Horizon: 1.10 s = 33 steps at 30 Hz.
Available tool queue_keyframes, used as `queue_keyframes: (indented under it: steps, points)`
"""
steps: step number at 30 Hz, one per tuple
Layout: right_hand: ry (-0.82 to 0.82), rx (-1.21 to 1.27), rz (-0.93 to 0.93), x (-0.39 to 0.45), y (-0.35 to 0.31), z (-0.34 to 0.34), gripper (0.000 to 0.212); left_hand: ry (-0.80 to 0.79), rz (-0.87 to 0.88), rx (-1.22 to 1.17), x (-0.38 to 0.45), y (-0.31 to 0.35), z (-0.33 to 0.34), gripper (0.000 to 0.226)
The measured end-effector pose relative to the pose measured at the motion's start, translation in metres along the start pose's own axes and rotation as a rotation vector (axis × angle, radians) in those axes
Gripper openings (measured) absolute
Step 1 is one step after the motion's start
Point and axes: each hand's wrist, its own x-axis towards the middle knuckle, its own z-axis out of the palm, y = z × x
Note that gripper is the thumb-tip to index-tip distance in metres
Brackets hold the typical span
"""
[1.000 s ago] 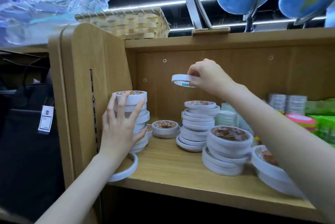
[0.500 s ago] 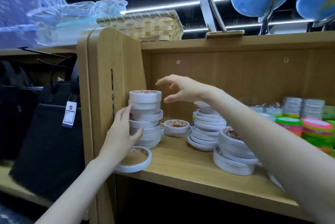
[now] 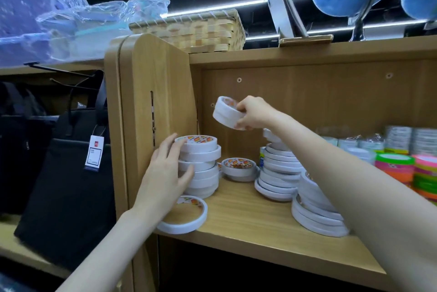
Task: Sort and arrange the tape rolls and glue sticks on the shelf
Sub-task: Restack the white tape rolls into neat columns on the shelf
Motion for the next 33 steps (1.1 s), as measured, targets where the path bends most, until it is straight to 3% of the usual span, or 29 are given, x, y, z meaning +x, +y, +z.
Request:
queue_keyframes:
  steps: [4,12,20,26,33]
  points:
    - [-0.153,0.106,0.075,0.006,0.004,0.021,0.036,-0.095,0.044,0.082,0.016,0.005,0.009,0.053]
    - [-0.256,0.052,0.102,0.016,-0.002,0.033,0.039,-0.167,0.012,0.127,0.035,0.006,0.005,0.033]
    - [-0.313,-0.183,0.089,0.004,0.009,0.019,0.018,-0.615,-0.107,0.108,0.076,0.014,-0.017,0.017]
    - [-0.272,-0.079,0.092,0.005,0.014,0.002,0.012,-0.430,-0.100,0.032,0.104,0.020,-0.011,0.013]
    - [-0.180,-0.141,0.131,0.010,0.020,-0.006,0.022,-0.417,-0.152,0.078,0.126,0.011,0.045,0.014]
